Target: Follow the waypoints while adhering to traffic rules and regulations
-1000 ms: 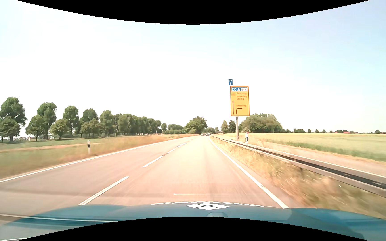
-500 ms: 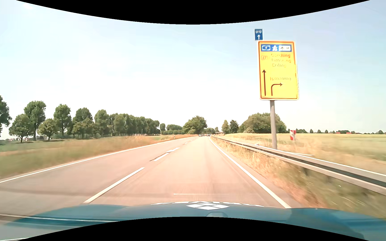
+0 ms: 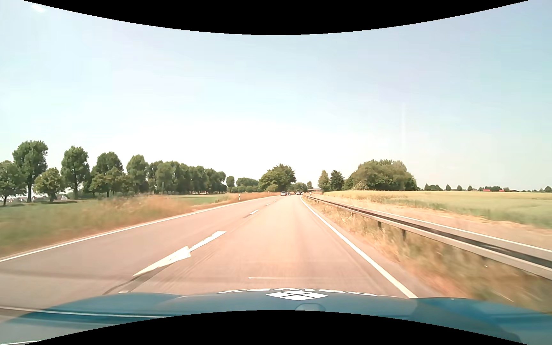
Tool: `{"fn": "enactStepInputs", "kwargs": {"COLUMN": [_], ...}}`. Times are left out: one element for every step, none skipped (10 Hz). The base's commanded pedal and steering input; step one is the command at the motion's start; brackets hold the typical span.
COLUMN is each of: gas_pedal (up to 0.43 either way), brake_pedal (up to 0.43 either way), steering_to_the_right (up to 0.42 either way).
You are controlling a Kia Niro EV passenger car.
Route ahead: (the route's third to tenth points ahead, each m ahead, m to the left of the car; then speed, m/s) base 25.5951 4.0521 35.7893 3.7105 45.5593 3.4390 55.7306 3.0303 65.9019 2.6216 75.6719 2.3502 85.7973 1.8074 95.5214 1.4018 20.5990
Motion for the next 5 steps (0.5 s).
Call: {"fn": "enactStepInputs", "kwargs": {"gas_pedal": [0.150, 0.150, 0.150, 0.150, 0.150], "brake_pedal": [0.000, 0.000, 0.000, 0.000, 0.000], "steering_to_the_right": [0.001, 0.001, 0.001, 0.001, 0.001]}}
